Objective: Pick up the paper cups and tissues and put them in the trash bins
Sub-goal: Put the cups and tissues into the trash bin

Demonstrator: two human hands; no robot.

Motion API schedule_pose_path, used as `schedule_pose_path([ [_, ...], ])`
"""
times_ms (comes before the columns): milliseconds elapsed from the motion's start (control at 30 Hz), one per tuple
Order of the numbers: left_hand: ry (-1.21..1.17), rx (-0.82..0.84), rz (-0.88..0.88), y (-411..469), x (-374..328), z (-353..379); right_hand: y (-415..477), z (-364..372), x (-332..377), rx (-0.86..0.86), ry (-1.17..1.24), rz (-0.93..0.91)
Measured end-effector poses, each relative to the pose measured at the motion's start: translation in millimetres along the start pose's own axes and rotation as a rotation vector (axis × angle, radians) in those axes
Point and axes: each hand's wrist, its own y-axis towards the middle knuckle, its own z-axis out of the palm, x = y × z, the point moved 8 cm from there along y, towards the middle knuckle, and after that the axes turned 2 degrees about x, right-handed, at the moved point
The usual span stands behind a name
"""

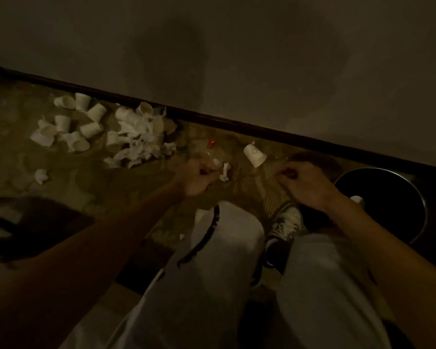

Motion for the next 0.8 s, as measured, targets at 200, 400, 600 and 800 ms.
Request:
schedule_pose_path([
  [200, -0.178, 0.092, -0.274, 83.3, 64.7, 61.6, 97.4, 40.6, -50.4, 0.172, 0.019, 0.171],
  [400, -0.253, 0.082, -0.367, 138.3, 110.9, 86.3, 183.0, 81.6, -72.9, 0.278, 0.002, 0.279],
  [600, -0.396, 0.014, -0.437, 195.7, 158.4, 98.1, 259.7, 111.9, -89.4, 0.257, -0.12, 0.338],
  [800, -0.29, -0.031, -0.412, 217.5, 198.8, 128.9, 317.4, 131.8, -107.5, 0.181, -0.38, 0.234],
])
